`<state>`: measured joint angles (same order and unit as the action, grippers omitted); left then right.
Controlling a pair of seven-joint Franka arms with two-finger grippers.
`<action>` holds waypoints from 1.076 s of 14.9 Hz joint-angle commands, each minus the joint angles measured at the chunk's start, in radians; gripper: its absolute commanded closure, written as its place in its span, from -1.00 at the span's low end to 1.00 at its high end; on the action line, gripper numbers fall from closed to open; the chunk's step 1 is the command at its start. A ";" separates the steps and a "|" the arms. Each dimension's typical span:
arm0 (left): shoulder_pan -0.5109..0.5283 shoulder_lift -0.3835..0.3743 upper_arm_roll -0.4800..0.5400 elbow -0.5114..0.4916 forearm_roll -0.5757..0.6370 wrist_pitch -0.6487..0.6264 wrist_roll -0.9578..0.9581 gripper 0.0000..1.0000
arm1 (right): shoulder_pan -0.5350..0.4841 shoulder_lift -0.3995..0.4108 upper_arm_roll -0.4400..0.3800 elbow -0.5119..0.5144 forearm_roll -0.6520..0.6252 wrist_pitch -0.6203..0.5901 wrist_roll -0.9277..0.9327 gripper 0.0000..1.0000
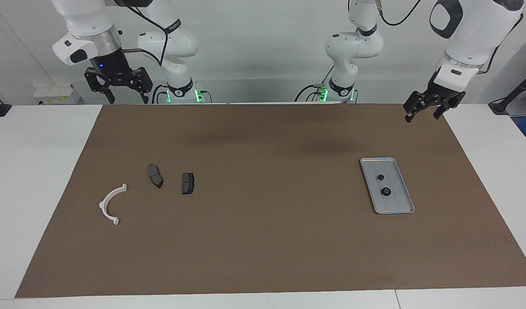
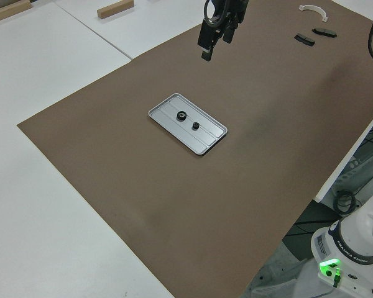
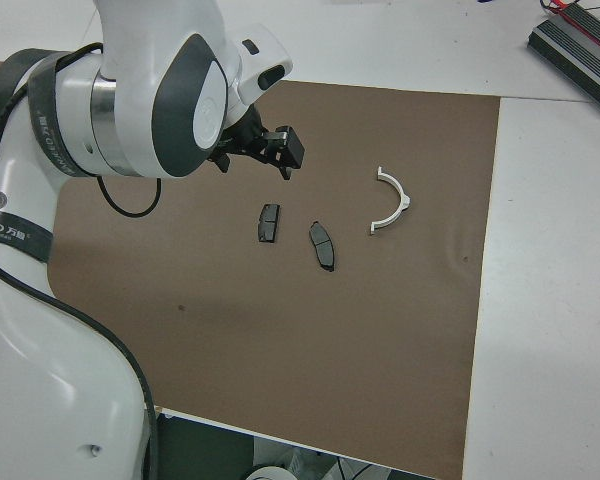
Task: Pick bearing gear from pile to tray
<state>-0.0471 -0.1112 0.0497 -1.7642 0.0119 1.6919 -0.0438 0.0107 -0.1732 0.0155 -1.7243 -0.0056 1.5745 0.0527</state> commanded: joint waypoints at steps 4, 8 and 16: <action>-0.020 0.034 0.019 0.060 0.002 -0.063 0.012 -1.00 | -0.018 -0.009 0.004 -0.001 0.026 -0.001 -0.025 -1.00; -0.022 0.019 0.018 0.043 0.003 -0.083 0.012 -1.00 | -0.017 -0.009 0.006 -0.003 0.026 -0.004 -0.025 -1.00; -0.022 0.019 0.016 0.049 -0.047 -0.074 0.025 -1.00 | -0.017 -0.012 0.006 -0.003 0.026 -0.005 -0.025 -1.00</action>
<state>-0.0490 -0.0974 0.0485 -1.7402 0.0014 1.6375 -0.0312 0.0107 -0.1743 0.0156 -1.7243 -0.0056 1.5740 0.0527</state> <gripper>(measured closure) 0.000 0.000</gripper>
